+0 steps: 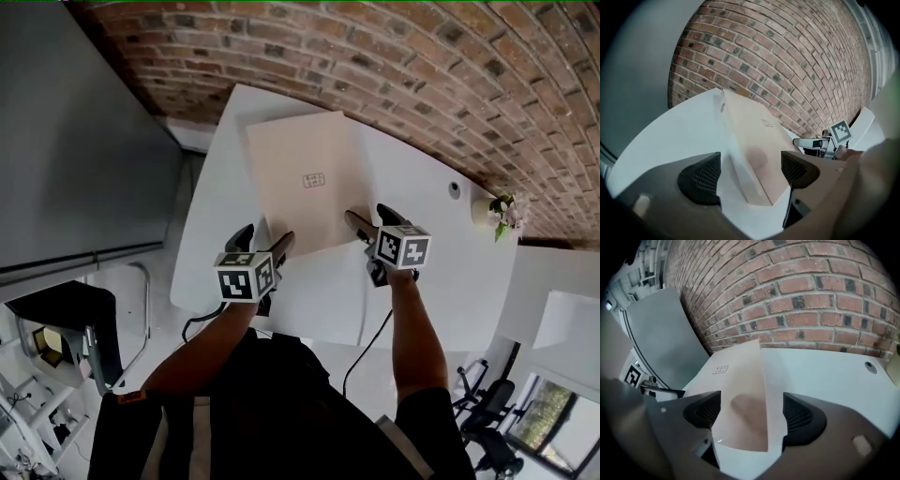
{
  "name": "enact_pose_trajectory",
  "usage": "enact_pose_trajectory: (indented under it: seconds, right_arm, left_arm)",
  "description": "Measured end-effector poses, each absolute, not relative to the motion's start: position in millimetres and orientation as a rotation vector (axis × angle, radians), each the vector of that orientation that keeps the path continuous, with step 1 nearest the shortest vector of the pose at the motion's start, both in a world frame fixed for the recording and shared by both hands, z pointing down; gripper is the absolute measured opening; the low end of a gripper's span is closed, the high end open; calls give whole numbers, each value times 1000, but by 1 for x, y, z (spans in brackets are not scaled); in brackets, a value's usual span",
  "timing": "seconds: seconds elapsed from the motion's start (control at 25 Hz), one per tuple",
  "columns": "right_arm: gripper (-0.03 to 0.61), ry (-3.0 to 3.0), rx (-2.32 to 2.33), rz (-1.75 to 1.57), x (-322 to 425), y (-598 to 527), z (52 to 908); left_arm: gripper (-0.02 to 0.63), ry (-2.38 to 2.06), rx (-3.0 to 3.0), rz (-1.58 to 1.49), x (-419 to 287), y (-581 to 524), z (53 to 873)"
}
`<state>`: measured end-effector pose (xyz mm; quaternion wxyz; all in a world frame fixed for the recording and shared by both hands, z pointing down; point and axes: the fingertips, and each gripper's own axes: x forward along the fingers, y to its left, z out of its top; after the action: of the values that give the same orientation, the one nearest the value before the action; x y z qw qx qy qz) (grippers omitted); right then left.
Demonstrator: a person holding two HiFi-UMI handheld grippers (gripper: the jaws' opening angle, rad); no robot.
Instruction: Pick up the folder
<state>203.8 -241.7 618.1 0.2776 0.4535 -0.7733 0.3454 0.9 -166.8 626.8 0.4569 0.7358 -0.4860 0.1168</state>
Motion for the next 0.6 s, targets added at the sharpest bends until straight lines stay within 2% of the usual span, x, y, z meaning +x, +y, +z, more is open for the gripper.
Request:
enact_pose_trajectory:
  seconds: [0.6]
  right_arm:
    - [416, -2131, 1031, 1088, 197, -257, 641]
  left_arm:
    - [396, -1142, 1774, 289, 20, -184, 648]
